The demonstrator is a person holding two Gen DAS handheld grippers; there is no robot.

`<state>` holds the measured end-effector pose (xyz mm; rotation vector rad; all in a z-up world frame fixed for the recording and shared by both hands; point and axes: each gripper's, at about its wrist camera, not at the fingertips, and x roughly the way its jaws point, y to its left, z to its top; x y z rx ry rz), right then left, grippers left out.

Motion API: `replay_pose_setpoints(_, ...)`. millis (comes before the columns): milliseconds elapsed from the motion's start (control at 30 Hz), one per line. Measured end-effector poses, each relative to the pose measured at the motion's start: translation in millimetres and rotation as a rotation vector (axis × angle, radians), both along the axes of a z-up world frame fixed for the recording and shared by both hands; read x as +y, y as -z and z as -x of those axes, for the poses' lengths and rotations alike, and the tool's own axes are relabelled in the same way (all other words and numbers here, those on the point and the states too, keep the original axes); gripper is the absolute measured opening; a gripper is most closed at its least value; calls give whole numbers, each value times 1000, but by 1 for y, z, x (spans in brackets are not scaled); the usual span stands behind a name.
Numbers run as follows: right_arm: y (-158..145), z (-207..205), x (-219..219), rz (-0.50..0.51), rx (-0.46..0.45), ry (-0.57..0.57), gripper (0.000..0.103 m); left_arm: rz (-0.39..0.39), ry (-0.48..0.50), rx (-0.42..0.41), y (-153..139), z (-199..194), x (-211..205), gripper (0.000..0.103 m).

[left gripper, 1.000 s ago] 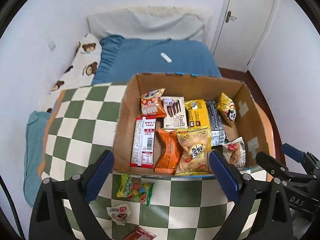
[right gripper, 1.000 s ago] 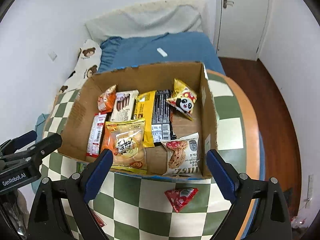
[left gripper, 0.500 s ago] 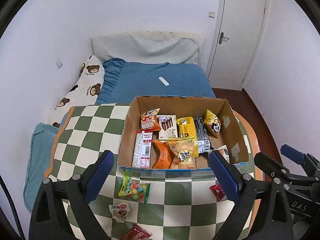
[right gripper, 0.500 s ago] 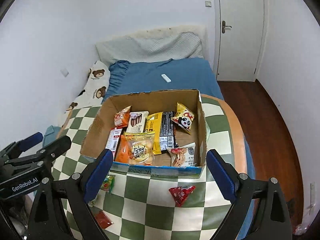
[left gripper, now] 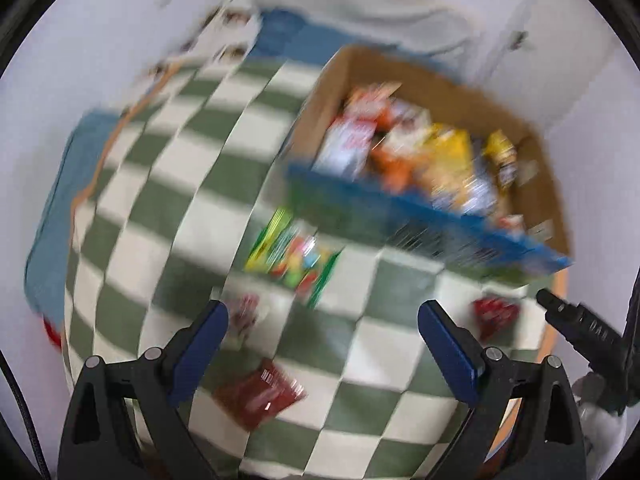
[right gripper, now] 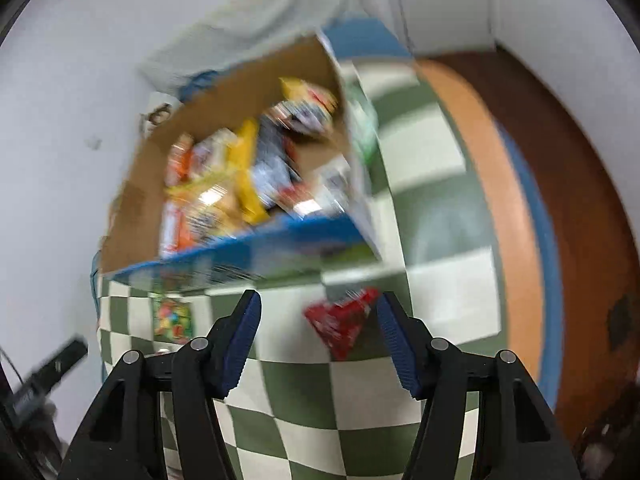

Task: Organize snacks
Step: 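Grasp the red jerky pack with the left gripper while the right grasps the red candy bag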

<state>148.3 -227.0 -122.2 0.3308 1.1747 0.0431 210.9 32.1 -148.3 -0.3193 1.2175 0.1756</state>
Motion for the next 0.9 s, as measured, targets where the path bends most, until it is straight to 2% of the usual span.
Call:
replay_pose_setpoints(167, 62, -18, -5, -56, 95, 35, 63, 113, -147, 183, 64, 24, 36, 97)
replay_pose_setpoints(200, 73, -21, -3, -52, 113, 33, 57, 137, -169, 210, 74, 28, 42, 97)
replay_pose_setpoints(233, 82, -22, 1, -54, 122, 22, 44, 175, -203, 257, 91, 35, 50, 97)
replay_pose_setpoints(367, 87, -13, 21, 12, 86, -69, 43, 281, -289, 368, 134, 51, 65, 97)
replay_pose_setpoints(433, 87, -5, 29, 23, 91, -115, 43, 321, -267, 423, 154, 51, 60, 97)
replay_pose_setpoints(500, 88, 8, 38, 27, 110, -170, 43, 260, -189, 426, 155, 47, 48, 97)
replay_pose_setpoints(633, 93, 31, 46, 19, 147, -227, 43, -8, 157, 375, 136, 38, -2, 97)
replay_pose_setpoints(667, 93, 34, 48, 17, 156, -236, 43, -89, 238, 388, 137, 38, -14, 97)
replay_pose_setpoints(733, 96, 44, 52, 11, 175, -257, 43, -181, 367, 426, 148, 39, -31, 97)
replay_pose_setpoints(800, 98, 47, 62, 6, 185, -276, 43, -214, 426, 469, 161, 40, -39, 94)
replay_pose_setpoints(867, 100, 51, 68, -3, 197, -290, 43, -200, 429, 474, 168, 39, -41, 71)
replay_pose_setpoints(900, 101, 53, 71, -7, 200, -296, 43, -189, 410, 474, 168, 37, -40, 67)
